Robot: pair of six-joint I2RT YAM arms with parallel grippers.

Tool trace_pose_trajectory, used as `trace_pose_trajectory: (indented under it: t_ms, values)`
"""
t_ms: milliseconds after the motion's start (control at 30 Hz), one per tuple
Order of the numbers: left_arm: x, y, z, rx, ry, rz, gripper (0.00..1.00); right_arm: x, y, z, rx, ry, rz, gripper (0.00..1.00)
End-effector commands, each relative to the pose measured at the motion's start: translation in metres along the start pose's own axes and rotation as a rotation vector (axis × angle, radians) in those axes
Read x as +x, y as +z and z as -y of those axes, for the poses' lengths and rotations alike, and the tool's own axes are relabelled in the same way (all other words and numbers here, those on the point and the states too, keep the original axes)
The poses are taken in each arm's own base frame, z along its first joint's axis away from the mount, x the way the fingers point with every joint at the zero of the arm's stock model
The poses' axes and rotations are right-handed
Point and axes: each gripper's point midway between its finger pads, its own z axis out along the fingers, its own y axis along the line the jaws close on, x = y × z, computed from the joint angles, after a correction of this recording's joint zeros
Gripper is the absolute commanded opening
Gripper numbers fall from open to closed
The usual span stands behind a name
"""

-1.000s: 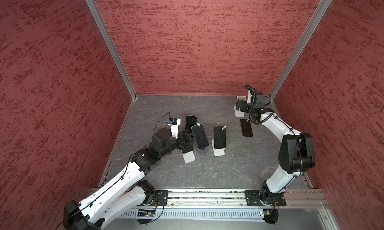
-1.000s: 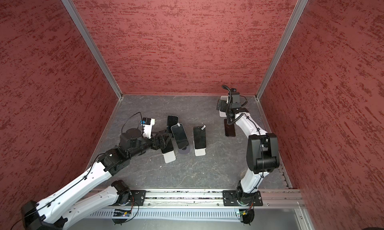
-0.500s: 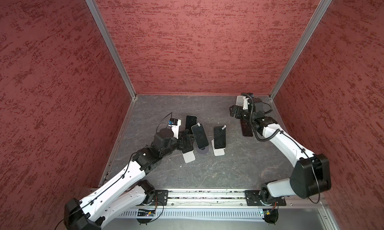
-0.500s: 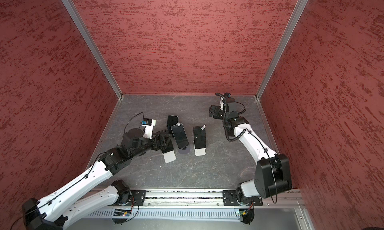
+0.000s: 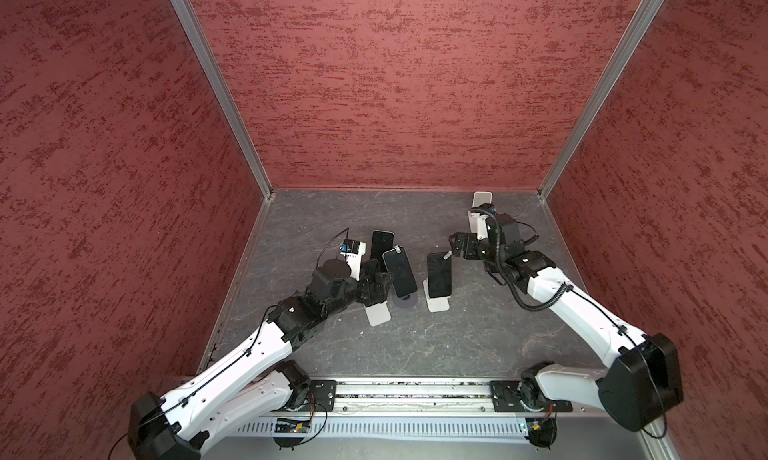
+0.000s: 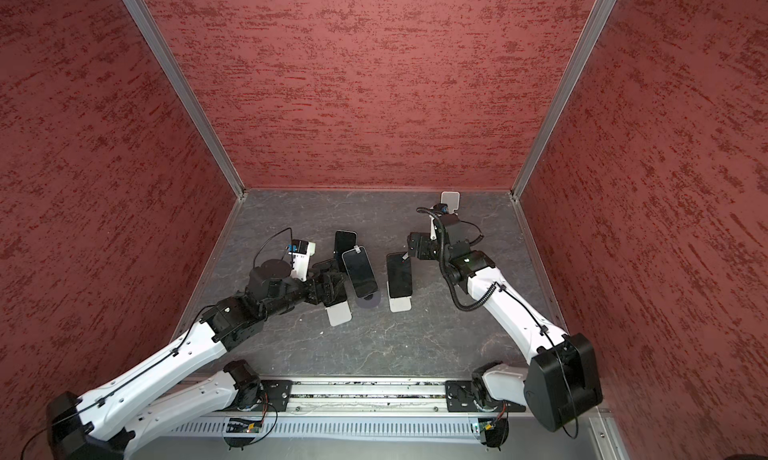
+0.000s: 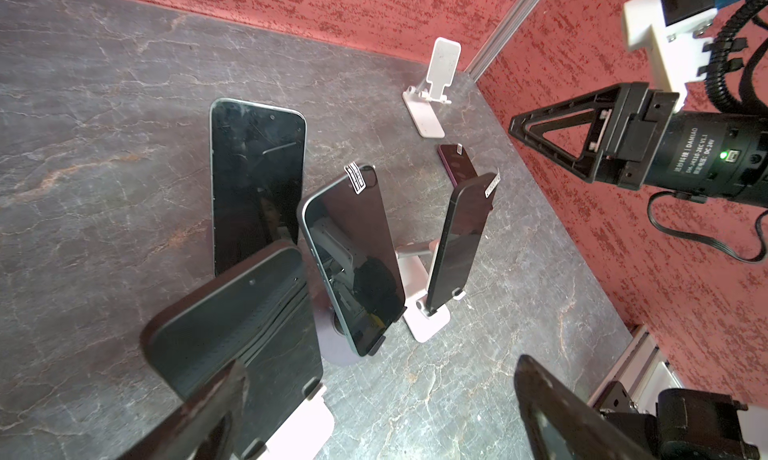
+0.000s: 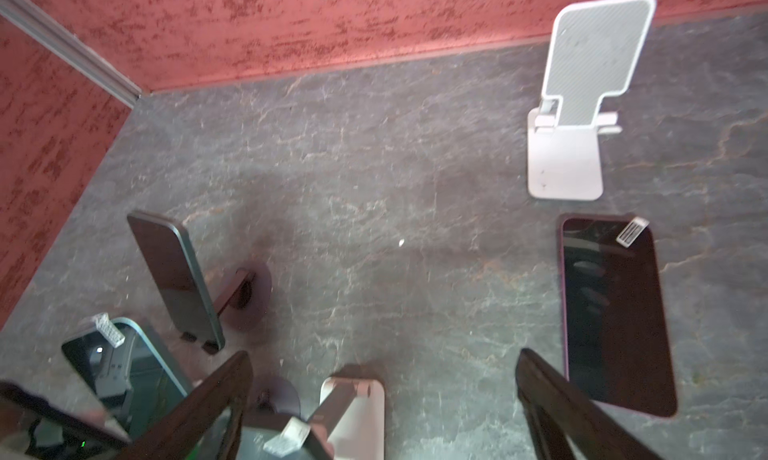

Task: Remove the phone from the phone stand
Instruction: 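Move the right gripper back toward the black phones standing on white stands, then close the right gripper on the black phone with the white label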

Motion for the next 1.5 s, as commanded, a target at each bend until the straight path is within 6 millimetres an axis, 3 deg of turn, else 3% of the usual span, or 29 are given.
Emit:
trace_pose_trajectory:
  t_ms: [0, 300, 833, 1267, 1467]
  values:
    - [-0.001, -0.002, 0.001, -0.026, 0.001, 0.005, 0.99, 0.004, -0.015, -0.007, -0.009, -0.014, 0.018, 0.99]
    - [0.008, -0.011, -0.003, -0.112, 0.024, -0.009, 0.99, 0.026, -0.034, -0.024, -0.07, -0.062, -0.041, 0.99]
    - [0.007, -0.018, -0.003, -0.113, 0.002, 0.041, 1.0, 0.064, -0.033, -0.035, -0.043, -0.106, -0.101, 0.99]
    - [0.009, -0.022, -0.01, -0.13, 0.009, 0.059, 1.0, 0.104, -0.016, -0.054, -0.018, -0.159, -0.14, 0.99]
    - [0.009, -0.023, -0.012, -0.134, 0.009, 0.064, 0.99, 0.113, -0.005, -0.058, 0.0, -0.169, -0.137, 0.99]
